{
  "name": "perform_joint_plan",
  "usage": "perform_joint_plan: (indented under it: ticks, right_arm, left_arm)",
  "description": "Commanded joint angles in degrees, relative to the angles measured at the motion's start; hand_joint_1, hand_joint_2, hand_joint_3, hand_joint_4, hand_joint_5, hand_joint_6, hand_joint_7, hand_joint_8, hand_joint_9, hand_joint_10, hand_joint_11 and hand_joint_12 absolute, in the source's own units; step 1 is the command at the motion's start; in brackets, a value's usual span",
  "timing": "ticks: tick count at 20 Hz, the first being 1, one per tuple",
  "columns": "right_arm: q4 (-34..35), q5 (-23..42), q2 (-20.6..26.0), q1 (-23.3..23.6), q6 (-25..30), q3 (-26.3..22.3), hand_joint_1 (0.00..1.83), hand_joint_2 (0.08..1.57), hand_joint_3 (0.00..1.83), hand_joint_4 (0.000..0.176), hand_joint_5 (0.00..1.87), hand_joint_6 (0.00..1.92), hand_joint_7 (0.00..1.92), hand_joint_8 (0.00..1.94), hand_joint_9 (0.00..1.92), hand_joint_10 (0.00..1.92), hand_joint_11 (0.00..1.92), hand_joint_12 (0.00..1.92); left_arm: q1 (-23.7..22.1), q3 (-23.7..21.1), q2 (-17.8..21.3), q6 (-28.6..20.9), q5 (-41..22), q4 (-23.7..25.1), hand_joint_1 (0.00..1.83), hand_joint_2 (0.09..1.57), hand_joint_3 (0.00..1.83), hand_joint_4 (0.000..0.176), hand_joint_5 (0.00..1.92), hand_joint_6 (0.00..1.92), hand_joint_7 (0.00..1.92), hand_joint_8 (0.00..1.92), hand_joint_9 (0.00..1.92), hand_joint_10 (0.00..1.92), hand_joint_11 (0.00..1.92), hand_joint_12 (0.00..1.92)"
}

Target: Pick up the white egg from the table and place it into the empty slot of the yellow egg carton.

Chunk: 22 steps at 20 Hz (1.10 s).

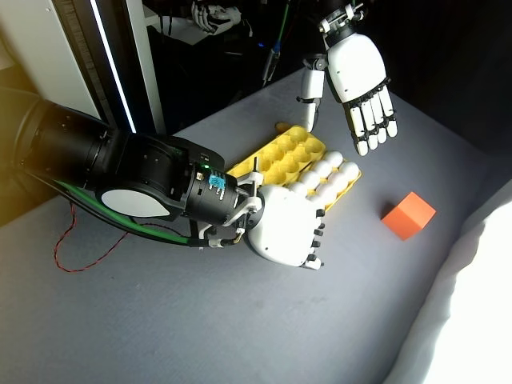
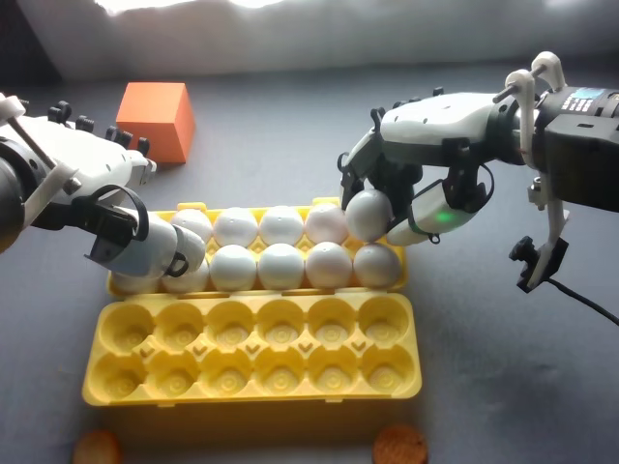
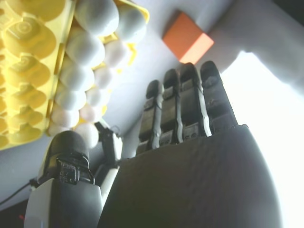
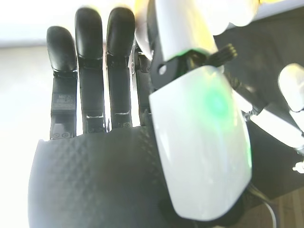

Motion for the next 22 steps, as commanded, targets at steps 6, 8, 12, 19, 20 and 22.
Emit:
perform_joint_plan:
  ticks: [6, 8, 12, 19, 20, 22]
  right_arm:
    - [0.22, 5.79, 0.48, 0.14, 0.05, -0.01, 1.08, 1.28, 0.00, 0.000, 0.66, 1.44, 0.58, 1.03, 0.46, 1.06, 0.19, 1.63]
    - [0.22, 5.92, 0.51, 0.14, -0.13, 0.00, 1.12, 1.17, 0.00, 0.000, 0.58, 0.67, 0.65, 0.53, 0.51, 0.76, 0.21, 1.47]
    - [0.22, 6.22, 0.55, 0.26, -0.31, 0.00, 0.99, 1.13, 0.00, 0.000, 0.53, 0.30, 0.56, 0.21, 0.29, 0.70, 0.01, 1.49]
    - [0.24, 6.00, 1.69, 1.38, -0.47, -0.04, 0.89, 1.13, 0.00, 0.000, 0.44, 0.05, 0.47, 0.01, 0.26, 0.43, 0.00, 1.32]
    - [0.25, 5.80, 2.17, 1.81, -0.47, -0.15, 0.80, 1.16, 0.01, 0.000, 0.42, 0.03, 0.45, 0.00, 0.26, 0.42, 0.00, 1.31]
    - [0.25, 5.48, 3.47, 3.02, -0.47, -0.66, 0.72, 1.16, 0.01, 0.000, 0.40, 0.02, 0.44, 0.00, 0.25, 0.39, 0.00, 1.27]
  left_arm:
    - [-0.68, -0.10, 0.58, 0.21, -0.20, 3.71, 0.00, 1.21, 0.00, 0.000, 0.13, 0.01, 0.16, 0.01, 0.11, 0.00, 0.02, 0.02]
    - [-0.66, -0.13, 0.58, 0.21, -0.20, 3.71, 0.00, 1.22, 0.00, 0.000, 0.13, 0.00, 0.16, 0.00, 0.11, 0.00, 0.00, 0.01]
    - [-0.60, -0.15, 0.58, 0.22, -0.20, 3.71, 0.00, 1.21, 0.00, 0.000, 0.16, 0.01, 0.18, 0.01, 0.14, 0.01, 0.04, 0.04]
    - [-0.60, -0.17, 0.59, 0.22, -0.20, 3.71, 0.00, 1.21, 0.00, 0.000, 0.13, 0.00, 0.15, 0.00, 0.10, 0.00, 0.00, 0.03]
    - [-0.60, -0.17, 0.59, 0.22, -0.20, 3.71, 0.00, 1.21, 0.00, 0.000, 0.13, 0.00, 0.15, 0.00, 0.10, 0.00, 0.00, 0.04]
    - [-0.54, -0.17, 0.59, 0.22, -0.20, 3.71, 0.00, 1.21, 0.00, 0.000, 0.13, 0.00, 0.15, 0.00, 0.10, 0.00, 0.00, 0.03]
